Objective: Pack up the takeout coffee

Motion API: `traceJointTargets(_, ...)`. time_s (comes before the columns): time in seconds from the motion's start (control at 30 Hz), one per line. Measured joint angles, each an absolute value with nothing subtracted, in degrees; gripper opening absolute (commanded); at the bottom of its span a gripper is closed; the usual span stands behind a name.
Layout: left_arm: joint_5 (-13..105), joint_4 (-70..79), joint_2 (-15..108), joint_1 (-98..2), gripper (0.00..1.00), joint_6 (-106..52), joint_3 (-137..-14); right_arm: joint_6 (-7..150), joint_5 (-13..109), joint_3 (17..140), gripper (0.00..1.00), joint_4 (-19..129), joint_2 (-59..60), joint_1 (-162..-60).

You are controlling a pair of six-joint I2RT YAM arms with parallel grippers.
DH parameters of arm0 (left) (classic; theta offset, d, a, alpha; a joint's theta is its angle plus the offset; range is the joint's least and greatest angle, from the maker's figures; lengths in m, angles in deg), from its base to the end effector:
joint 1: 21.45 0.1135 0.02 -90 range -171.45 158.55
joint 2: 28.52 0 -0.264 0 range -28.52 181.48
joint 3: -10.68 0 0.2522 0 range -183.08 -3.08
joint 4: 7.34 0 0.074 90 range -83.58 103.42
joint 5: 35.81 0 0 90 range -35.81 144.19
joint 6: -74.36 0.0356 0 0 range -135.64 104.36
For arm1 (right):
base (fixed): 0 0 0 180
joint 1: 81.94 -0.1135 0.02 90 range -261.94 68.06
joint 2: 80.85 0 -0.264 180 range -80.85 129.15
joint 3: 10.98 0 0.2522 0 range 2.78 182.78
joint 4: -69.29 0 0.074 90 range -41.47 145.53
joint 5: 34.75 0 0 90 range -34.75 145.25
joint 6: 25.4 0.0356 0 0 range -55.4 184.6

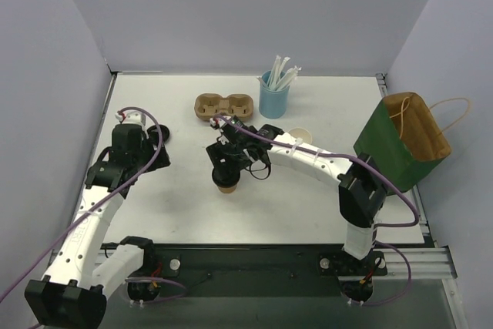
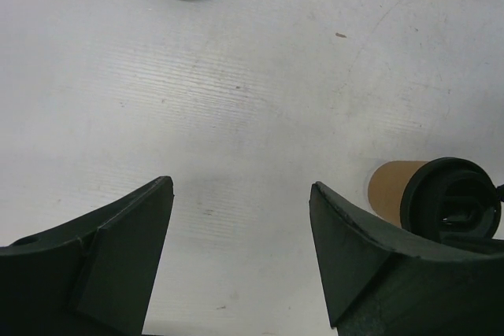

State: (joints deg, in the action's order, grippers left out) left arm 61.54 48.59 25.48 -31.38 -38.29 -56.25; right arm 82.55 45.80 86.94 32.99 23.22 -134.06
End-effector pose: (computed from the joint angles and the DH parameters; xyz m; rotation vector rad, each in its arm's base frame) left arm 0.1885 -0.0284 0.3090 -0.3210 2.2954 -0.1397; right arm 0.2505 0.3315 0.2689 -0.8012 2.3047 0.7817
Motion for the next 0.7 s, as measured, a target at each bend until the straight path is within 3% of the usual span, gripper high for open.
traceJointTargets(0.47, 62.6, 48.2, 22.0, -31.3, 0.8, -34.4, -52.2, 82.6, 52.0, 92.2, 0.76, 29.5, 26.9, -136.9)
traceJointTargets(0.7, 62.8, 48.2, 22.6, -31.3, 0.8, -34.4, -52.1, 82.5, 54.4, 93.6, 0.62, 29.6, 27.8, -138.3)
